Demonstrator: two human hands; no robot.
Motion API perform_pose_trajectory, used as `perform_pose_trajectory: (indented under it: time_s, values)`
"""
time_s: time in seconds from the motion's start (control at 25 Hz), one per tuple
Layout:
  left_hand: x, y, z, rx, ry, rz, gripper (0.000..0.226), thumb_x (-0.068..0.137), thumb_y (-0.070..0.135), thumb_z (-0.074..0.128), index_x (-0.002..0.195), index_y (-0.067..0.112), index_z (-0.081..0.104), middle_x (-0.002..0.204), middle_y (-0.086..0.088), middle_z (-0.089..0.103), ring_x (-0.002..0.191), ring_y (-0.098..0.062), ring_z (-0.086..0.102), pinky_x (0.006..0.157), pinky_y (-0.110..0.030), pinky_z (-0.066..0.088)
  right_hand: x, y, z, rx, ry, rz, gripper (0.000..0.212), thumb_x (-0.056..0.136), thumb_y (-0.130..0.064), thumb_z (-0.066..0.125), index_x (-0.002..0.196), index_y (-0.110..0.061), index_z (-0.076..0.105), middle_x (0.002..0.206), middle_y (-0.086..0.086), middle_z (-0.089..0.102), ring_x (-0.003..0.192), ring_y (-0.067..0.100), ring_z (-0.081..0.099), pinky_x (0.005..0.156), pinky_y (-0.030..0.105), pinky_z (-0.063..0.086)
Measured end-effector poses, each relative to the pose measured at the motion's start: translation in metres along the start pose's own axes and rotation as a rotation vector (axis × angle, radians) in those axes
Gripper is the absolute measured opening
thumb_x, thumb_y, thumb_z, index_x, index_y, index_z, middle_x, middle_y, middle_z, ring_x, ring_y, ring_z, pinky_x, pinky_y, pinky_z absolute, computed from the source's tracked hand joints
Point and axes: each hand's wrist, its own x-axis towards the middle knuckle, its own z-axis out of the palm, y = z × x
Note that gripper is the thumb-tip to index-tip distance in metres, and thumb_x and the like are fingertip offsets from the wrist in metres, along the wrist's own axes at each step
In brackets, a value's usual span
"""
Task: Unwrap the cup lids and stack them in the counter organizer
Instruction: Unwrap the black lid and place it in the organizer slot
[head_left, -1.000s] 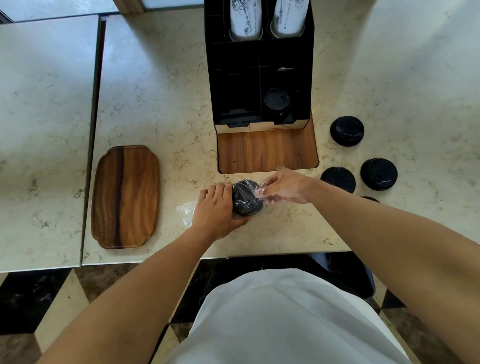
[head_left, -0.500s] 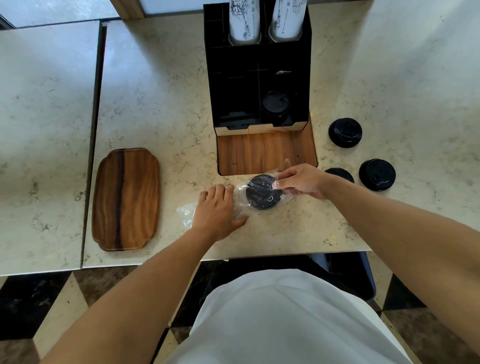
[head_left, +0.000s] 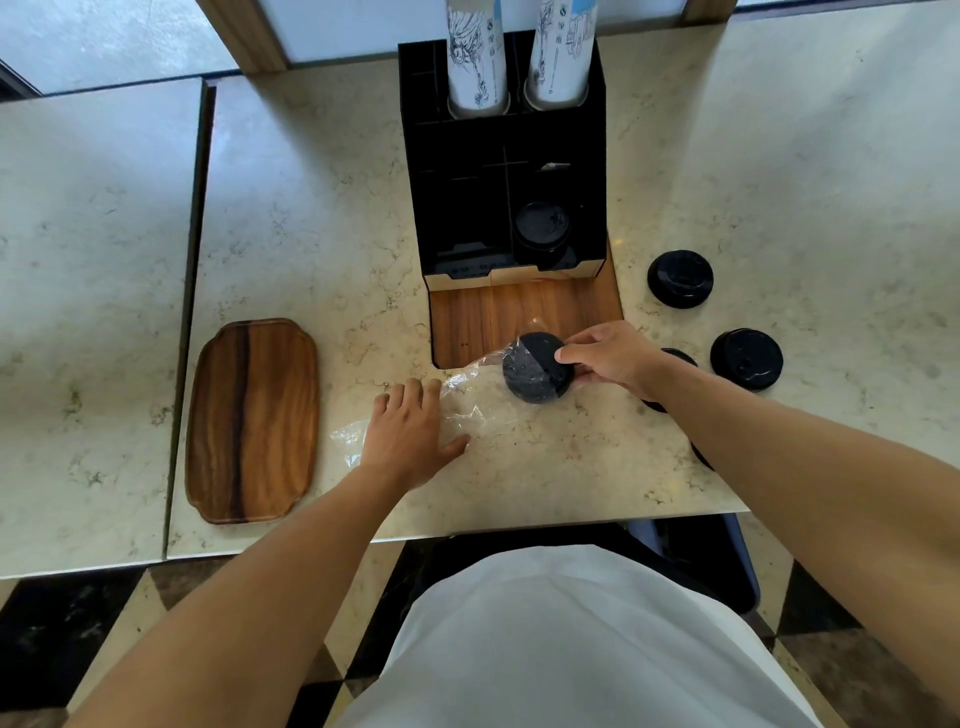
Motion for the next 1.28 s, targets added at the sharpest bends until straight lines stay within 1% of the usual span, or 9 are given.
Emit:
perform_pose_trajectory:
  time_s: [0.2, 0.32, 0.44, 0.52, 0.72, 0.92, 1.04, 1.12, 1.28]
  values:
    - [0.004, -0.006, -0.005, 0.007, -0.011, 0.006, 0.085, 0.083, 0.075, 0.051, 0.140, 0.013, 0.041, 0.129, -0.009, 0.054, 0.117, -0.030, 0.050, 0.103, -0.045, 0.040, 0.002, -0.011, -0.007, 0.019, 0.116, -0.039, 0.014, 0.080, -0.024, 0.083, 0.092, -0.018, 0.080, 0.088, 0.000, 0.080, 0.080, 0.012, 0.078, 0.078, 0.035, 0.065]
    - [0.007, -0.009, -0.008, -0.017, -0.011, 0.000, 0.092, 0.079, 0.079, 0.048, 0.142, 0.013, 0.037, 0.130, -0.009, 0.054, 0.118, -0.029, 0.050, 0.104, -0.045, 0.040, 0.002, -0.023, -0.017, 0.071, 0.187, -0.067, 0.016, 0.084, -0.026, 0.079, 0.098, -0.019, 0.075, 0.097, 0.003, 0.077, 0.091, 0.016, 0.076, 0.081, 0.035, 0.065]
    - [0.010, -0.009, -0.012, -0.021, -0.020, -0.016, 0.111, 0.073, 0.090, 0.036, 0.149, 0.009, 0.031, 0.135, -0.010, 0.052, 0.123, -0.030, 0.049, 0.107, -0.047, 0.039, 0.002, -0.041, -0.028, 0.129, 0.240, -0.114, 0.006, 0.090, -0.022, 0.075, 0.094, -0.020, 0.070, 0.098, 0.002, 0.073, 0.096, 0.019, 0.073, 0.084, 0.038, 0.064]
    - [0.011, -0.008, -0.012, -0.028, -0.033, -0.026, 0.118, 0.073, 0.094, 0.028, 0.153, 0.008, 0.028, 0.141, -0.012, 0.050, 0.128, -0.031, 0.047, 0.109, -0.048, 0.037, 0.002, -0.052, -0.032, 0.161, 0.224, -0.129, 0.006, 0.093, -0.020, 0.071, 0.098, -0.018, 0.068, 0.108, 0.006, 0.072, 0.103, 0.023, 0.071, 0.090, 0.041, 0.062]
    - [0.028, -0.004, -0.020, -0.053, -0.003, -0.022, 0.109, 0.076, 0.094, 0.022, 0.151, 0.015, 0.029, 0.139, -0.012, 0.052, 0.126, -0.031, 0.049, 0.108, -0.049, 0.037, 0.011, -0.075, -0.028, 0.200, 0.206, -0.119, 0.011, 0.096, -0.021, 0.064, 0.105, -0.015, 0.068, 0.115, 0.010, 0.069, 0.109, 0.031, 0.068, 0.087, 0.048, 0.062]
    - [0.044, -0.002, -0.030, -0.054, -0.001, -0.016, 0.101, 0.077, 0.091, 0.030, 0.147, 0.018, 0.035, 0.138, -0.010, 0.053, 0.126, -0.031, 0.049, 0.108, -0.050, 0.036, 0.028, -0.087, -0.018, 0.165, 0.248, -0.154, 0.018, 0.099, -0.029, 0.057, 0.104, -0.019, 0.071, 0.114, 0.009, 0.068, 0.113, 0.029, 0.063, 0.101, 0.048, 0.055]
    - [0.048, -0.001, -0.036, -0.045, -0.020, 0.001, 0.098, 0.078, 0.089, 0.030, 0.144, 0.017, 0.037, 0.136, -0.011, 0.053, 0.124, -0.031, 0.049, 0.107, -0.050, 0.036, 0.038, -0.095, -0.016, 0.099, 0.320, -0.235, 0.027, 0.102, -0.033, 0.056, 0.118, -0.017, 0.071, 0.118, 0.006, 0.068, 0.114, 0.026, 0.063, 0.097, 0.040, 0.056]
    - [0.049, 0.000, -0.037, -0.030, -0.036, 0.010, 0.097, 0.079, 0.088, 0.029, 0.143, 0.017, 0.038, 0.135, -0.010, 0.053, 0.122, -0.030, 0.049, 0.108, -0.049, 0.036, 0.044, -0.102, -0.019, 0.013, 0.406, -0.297, 0.036, 0.102, -0.037, 0.055, 0.127, -0.015, 0.067, 0.118, 0.004, 0.068, 0.108, 0.021, 0.063, 0.084, 0.029, 0.053]
    - [0.049, 0.001, -0.036, -0.029, -0.052, 0.018, 0.095, 0.081, 0.086, 0.029, 0.144, 0.016, 0.041, 0.134, -0.010, 0.052, 0.123, -0.029, 0.050, 0.110, -0.047, 0.035, 0.058, -0.116, -0.026, -0.082, 0.505, -0.313, 0.035, 0.102, -0.036, 0.055, 0.128, -0.014, 0.065, 0.120, 0.005, 0.069, 0.096, 0.013, 0.057, 0.062, 0.008, 0.038]
